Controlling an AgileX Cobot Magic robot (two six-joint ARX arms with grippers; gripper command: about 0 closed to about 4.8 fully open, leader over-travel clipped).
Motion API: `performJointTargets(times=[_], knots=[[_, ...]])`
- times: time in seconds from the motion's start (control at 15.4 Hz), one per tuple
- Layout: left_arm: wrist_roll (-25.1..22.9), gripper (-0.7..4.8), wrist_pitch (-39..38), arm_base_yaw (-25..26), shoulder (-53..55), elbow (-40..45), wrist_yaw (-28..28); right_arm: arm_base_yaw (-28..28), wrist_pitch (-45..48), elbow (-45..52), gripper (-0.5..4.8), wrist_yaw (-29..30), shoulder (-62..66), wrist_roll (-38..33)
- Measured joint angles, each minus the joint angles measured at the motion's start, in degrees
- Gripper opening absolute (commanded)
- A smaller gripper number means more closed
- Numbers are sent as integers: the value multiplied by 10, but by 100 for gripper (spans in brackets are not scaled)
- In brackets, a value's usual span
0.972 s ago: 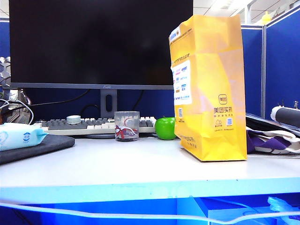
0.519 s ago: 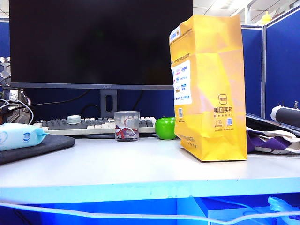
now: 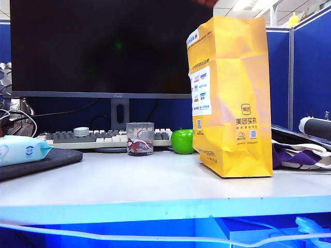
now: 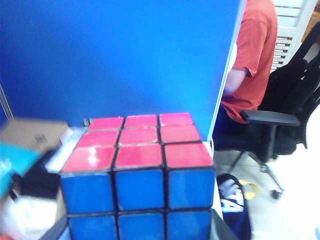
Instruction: Pick up the Rubik's Cube and throw it into the yellow paper bag.
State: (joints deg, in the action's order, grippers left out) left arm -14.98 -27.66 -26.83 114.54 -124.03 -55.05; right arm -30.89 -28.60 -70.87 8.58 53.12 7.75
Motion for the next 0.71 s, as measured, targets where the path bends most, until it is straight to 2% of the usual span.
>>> performJointTargets(times=[0.45,0.58,0.65,0.71], knots=[[7,-4,-6,-14,31,1,-5,1,-5,0,-1,-43,11,27],[7,0,-5,-14,30,0,17,1,-5,0,-1,-43,11,27],[7,31,-5,-14,30,0,28,1,-5,0,-1,-43,11,27],[7,108,-5,-14,30,0,28,1,-5,0,-1,-43,11,27]])
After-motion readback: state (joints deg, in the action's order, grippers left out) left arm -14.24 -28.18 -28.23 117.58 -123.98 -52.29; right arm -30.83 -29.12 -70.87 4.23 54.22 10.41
